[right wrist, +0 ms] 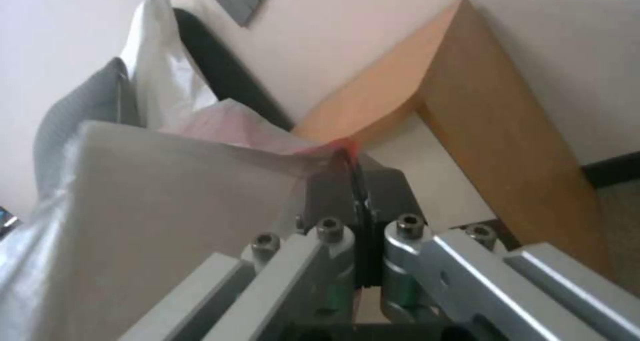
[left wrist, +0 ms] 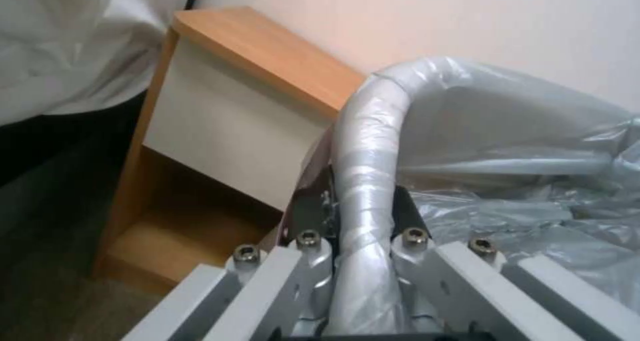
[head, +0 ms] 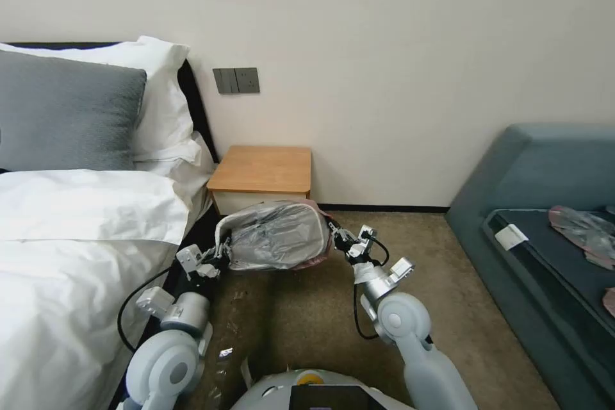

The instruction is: Pick up the garbage bag from the table and place it over the trash can.

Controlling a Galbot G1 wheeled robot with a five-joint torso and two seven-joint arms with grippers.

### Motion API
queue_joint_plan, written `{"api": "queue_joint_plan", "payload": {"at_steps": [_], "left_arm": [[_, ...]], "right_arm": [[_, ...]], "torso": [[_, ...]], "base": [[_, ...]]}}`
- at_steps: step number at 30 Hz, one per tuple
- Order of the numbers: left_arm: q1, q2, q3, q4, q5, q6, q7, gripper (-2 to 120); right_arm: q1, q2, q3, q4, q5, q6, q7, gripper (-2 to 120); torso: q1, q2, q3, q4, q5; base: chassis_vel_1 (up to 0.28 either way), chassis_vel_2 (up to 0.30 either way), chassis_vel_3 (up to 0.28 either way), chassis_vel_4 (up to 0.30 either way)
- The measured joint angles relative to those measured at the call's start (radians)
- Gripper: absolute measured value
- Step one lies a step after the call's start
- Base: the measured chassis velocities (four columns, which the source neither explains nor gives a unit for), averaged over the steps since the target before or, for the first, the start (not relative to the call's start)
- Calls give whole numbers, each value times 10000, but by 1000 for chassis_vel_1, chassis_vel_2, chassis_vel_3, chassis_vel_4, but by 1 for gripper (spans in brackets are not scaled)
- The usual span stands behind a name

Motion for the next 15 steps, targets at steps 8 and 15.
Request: {"api": "queue_joint_plan", "payload": {"at_steps": [8, 15], "left_arm": [[19, -22, -129, -154, -384, 39, 304, 3], [48, -29, -173, -259, -482, 36, 467, 3]], "right_arm": [[139, -119, -11, -399, -196, 4, -111, 0], [275, -253, 20, -654, -319, 33, -115, 0]], "torso": [[0, 0, 0, 0, 0], [0, 0, 0, 0, -1]], "base": [[0, 0, 0, 0], [0, 0, 0, 0]]}}
